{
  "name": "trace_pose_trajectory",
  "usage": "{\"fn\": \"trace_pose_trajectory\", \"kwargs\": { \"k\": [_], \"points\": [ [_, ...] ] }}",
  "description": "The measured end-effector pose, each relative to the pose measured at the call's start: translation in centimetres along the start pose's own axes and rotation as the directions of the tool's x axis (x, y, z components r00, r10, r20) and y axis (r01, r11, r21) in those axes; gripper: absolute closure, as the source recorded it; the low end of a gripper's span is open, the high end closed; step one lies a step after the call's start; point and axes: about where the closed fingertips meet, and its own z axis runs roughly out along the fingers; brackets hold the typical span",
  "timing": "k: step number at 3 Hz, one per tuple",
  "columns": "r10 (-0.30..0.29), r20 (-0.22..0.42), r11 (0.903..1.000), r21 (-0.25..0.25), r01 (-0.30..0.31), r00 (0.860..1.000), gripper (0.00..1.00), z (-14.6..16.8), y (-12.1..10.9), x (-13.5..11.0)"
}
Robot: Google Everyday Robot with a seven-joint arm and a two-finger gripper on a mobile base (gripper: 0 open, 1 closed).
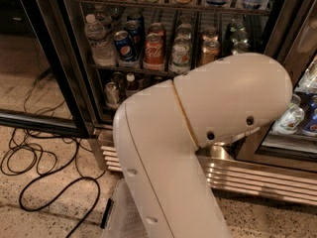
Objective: Pick water bottle from bottom shelf of fridge
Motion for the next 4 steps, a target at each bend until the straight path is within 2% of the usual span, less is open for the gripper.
{"fn": "trace_pose_trajectory", "kwargs": {
  "k": [2,3,4],
  "points": [
    [0.014,-0.007,0.9999,0.010,-0.014,1.000,0.31,0.3,0.0,0.5],
    [0.051,0.084,0.9984,-0.027,-0.049,0.995,0.35,0.2,0.3,-2.5],
    [0.079,0.172,0.9956,-0.064,-0.069,0.982,0.34,-0.6,0.7,-5.5]
  ]
}}
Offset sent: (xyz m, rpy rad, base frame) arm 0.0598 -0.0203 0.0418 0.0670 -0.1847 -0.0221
